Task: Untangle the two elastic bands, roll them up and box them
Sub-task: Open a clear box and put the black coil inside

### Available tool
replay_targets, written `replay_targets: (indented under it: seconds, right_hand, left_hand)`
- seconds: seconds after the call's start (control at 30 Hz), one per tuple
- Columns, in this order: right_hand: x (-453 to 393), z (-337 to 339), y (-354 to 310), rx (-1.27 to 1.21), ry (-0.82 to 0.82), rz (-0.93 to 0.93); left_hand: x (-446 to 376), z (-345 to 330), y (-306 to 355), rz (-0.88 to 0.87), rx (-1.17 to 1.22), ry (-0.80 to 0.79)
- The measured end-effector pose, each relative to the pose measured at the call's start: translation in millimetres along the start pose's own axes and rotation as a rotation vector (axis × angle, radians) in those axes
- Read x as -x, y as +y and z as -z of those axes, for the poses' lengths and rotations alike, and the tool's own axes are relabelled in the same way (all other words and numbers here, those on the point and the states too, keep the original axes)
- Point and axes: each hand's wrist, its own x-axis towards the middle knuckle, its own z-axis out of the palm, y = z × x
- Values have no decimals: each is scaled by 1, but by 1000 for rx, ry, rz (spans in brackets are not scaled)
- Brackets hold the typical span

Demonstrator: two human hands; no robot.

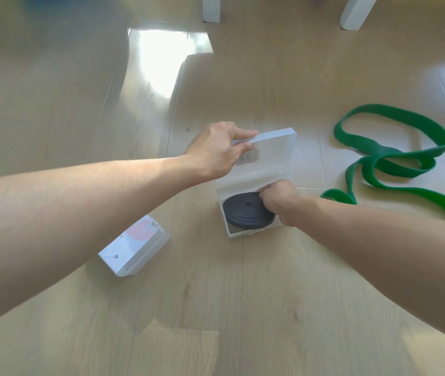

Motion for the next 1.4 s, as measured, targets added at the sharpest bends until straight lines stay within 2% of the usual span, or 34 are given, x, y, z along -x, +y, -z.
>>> replay_targets:
  seconds: [0.1,0.17,0.23,0.3,0.4,0.47,0.57,0.7,0.93,1.0,1.13,1.3,1.4]
  right_hand:
    - [0,-3,4,143,137,37]
    - [1,-4,4,329,144,105]
    - [0,-2,5,471,83,192]
    - [-1,4,5,490,-18,233]
    - [6,16,0,439,-265,212]
    - [11,24,-4,548,-398,210]
    - [15,31,-5,755,-402,267]
    - [17,29,4,691,-334,347]
    - [31,24,19,758,-211,534]
    - [34,27,16,700,-223,489]
    - [30,25,8,398,-220,279]
    - [31,14,7,310,-203,218]
    - [31,15,16,433,-235,273]
  left_hand:
    - [-2,0,-1,3,3,-1]
    - [-2,-1,-2,11,4,5]
    - [-1,0,-3,22,8,5]
    - [-1,1,-4,23,11,0]
    - [0,3,-4,26,14,-1]
    - [0,4,-3,30,13,-4]
    - [1,5,-2,36,16,-13]
    - [3,6,1,25,23,-19]
    - [4,7,4,2,-8,-22]
    - [3,6,6,-7,-30,-34]
    - [2,3,8,-12,-40,-53]
    - [2,2,6,9,-24,-20]
    - [4,4,2,11,5,-39]
